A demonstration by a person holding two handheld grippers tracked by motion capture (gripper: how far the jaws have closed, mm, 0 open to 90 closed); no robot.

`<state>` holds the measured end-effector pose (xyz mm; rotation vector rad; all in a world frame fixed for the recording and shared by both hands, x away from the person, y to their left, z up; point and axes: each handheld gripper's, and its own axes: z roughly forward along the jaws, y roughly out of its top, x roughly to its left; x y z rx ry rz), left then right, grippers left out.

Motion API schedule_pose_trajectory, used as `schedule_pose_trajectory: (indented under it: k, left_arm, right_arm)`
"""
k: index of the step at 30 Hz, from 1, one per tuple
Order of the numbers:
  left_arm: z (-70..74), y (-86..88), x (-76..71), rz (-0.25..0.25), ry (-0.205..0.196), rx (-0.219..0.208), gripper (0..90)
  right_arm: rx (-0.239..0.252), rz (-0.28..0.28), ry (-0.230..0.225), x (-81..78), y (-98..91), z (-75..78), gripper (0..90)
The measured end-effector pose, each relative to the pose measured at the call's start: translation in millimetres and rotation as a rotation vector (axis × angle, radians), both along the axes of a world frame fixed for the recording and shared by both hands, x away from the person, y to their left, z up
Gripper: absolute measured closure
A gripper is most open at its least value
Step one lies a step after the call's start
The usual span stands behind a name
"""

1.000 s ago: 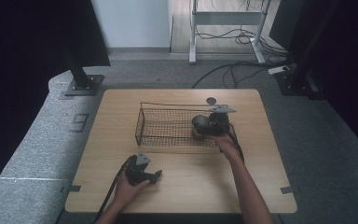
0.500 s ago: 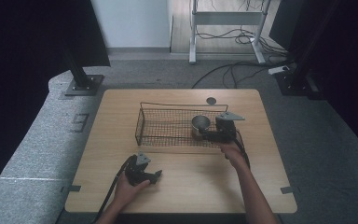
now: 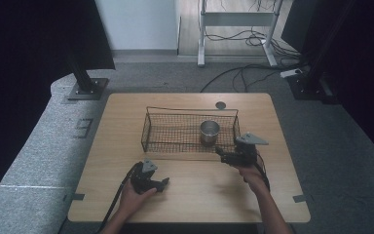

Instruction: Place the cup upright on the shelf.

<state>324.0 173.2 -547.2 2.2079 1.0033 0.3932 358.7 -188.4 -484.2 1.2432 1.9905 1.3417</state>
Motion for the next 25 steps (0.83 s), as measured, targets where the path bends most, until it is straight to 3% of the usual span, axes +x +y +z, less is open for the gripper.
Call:
schedule_pose_trajectory:
  k: [9, 13, 25]
  left_arm:
    - [0.0, 0.0, 0.0, 0.001, 0.000, 0.000, 14.6]
    - [0.0, 0.0, 0.0, 0.001, 0.000, -0.001, 14.6]
    - [-0.1, -0.1, 0.0, 0.001, -0.001, 0.000, 14.6]
  right_arm:
    - [0.002, -0.009, 0.003, -27.2, -13.8, -15.8, 14.5]
    - [-0.001, -0.017, 0.028, -38.2, -21.6, -29.8, 14.9]
    - [-0.017, -0.034, 0.042, -41.2, -27.2, -38.8, 15.0]
